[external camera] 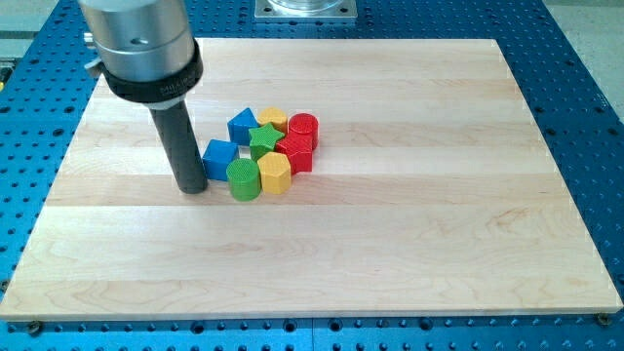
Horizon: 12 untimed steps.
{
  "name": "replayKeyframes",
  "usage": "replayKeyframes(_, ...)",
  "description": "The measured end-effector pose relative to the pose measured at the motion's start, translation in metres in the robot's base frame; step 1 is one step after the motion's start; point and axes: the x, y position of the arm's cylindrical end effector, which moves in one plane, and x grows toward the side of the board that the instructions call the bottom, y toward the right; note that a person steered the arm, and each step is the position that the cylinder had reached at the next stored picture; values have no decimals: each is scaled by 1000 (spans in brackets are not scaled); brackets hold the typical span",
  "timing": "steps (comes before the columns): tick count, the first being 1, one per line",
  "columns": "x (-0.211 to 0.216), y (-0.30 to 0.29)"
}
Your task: Push the blue cube green circle into the group of the blocks
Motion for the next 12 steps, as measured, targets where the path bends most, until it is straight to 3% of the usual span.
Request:
replayKeyframes(1, 10, 4)
replayKeyframes(3, -24, 5)
replayKeyframes(4, 31, 1)
replayKeyframes(5, 69, 52)
replayKeyframes(8, 14, 71)
replayKeyframes(10, 36, 54)
replayKeyframes(11, 25, -6)
replayKeyframes(12, -15, -21)
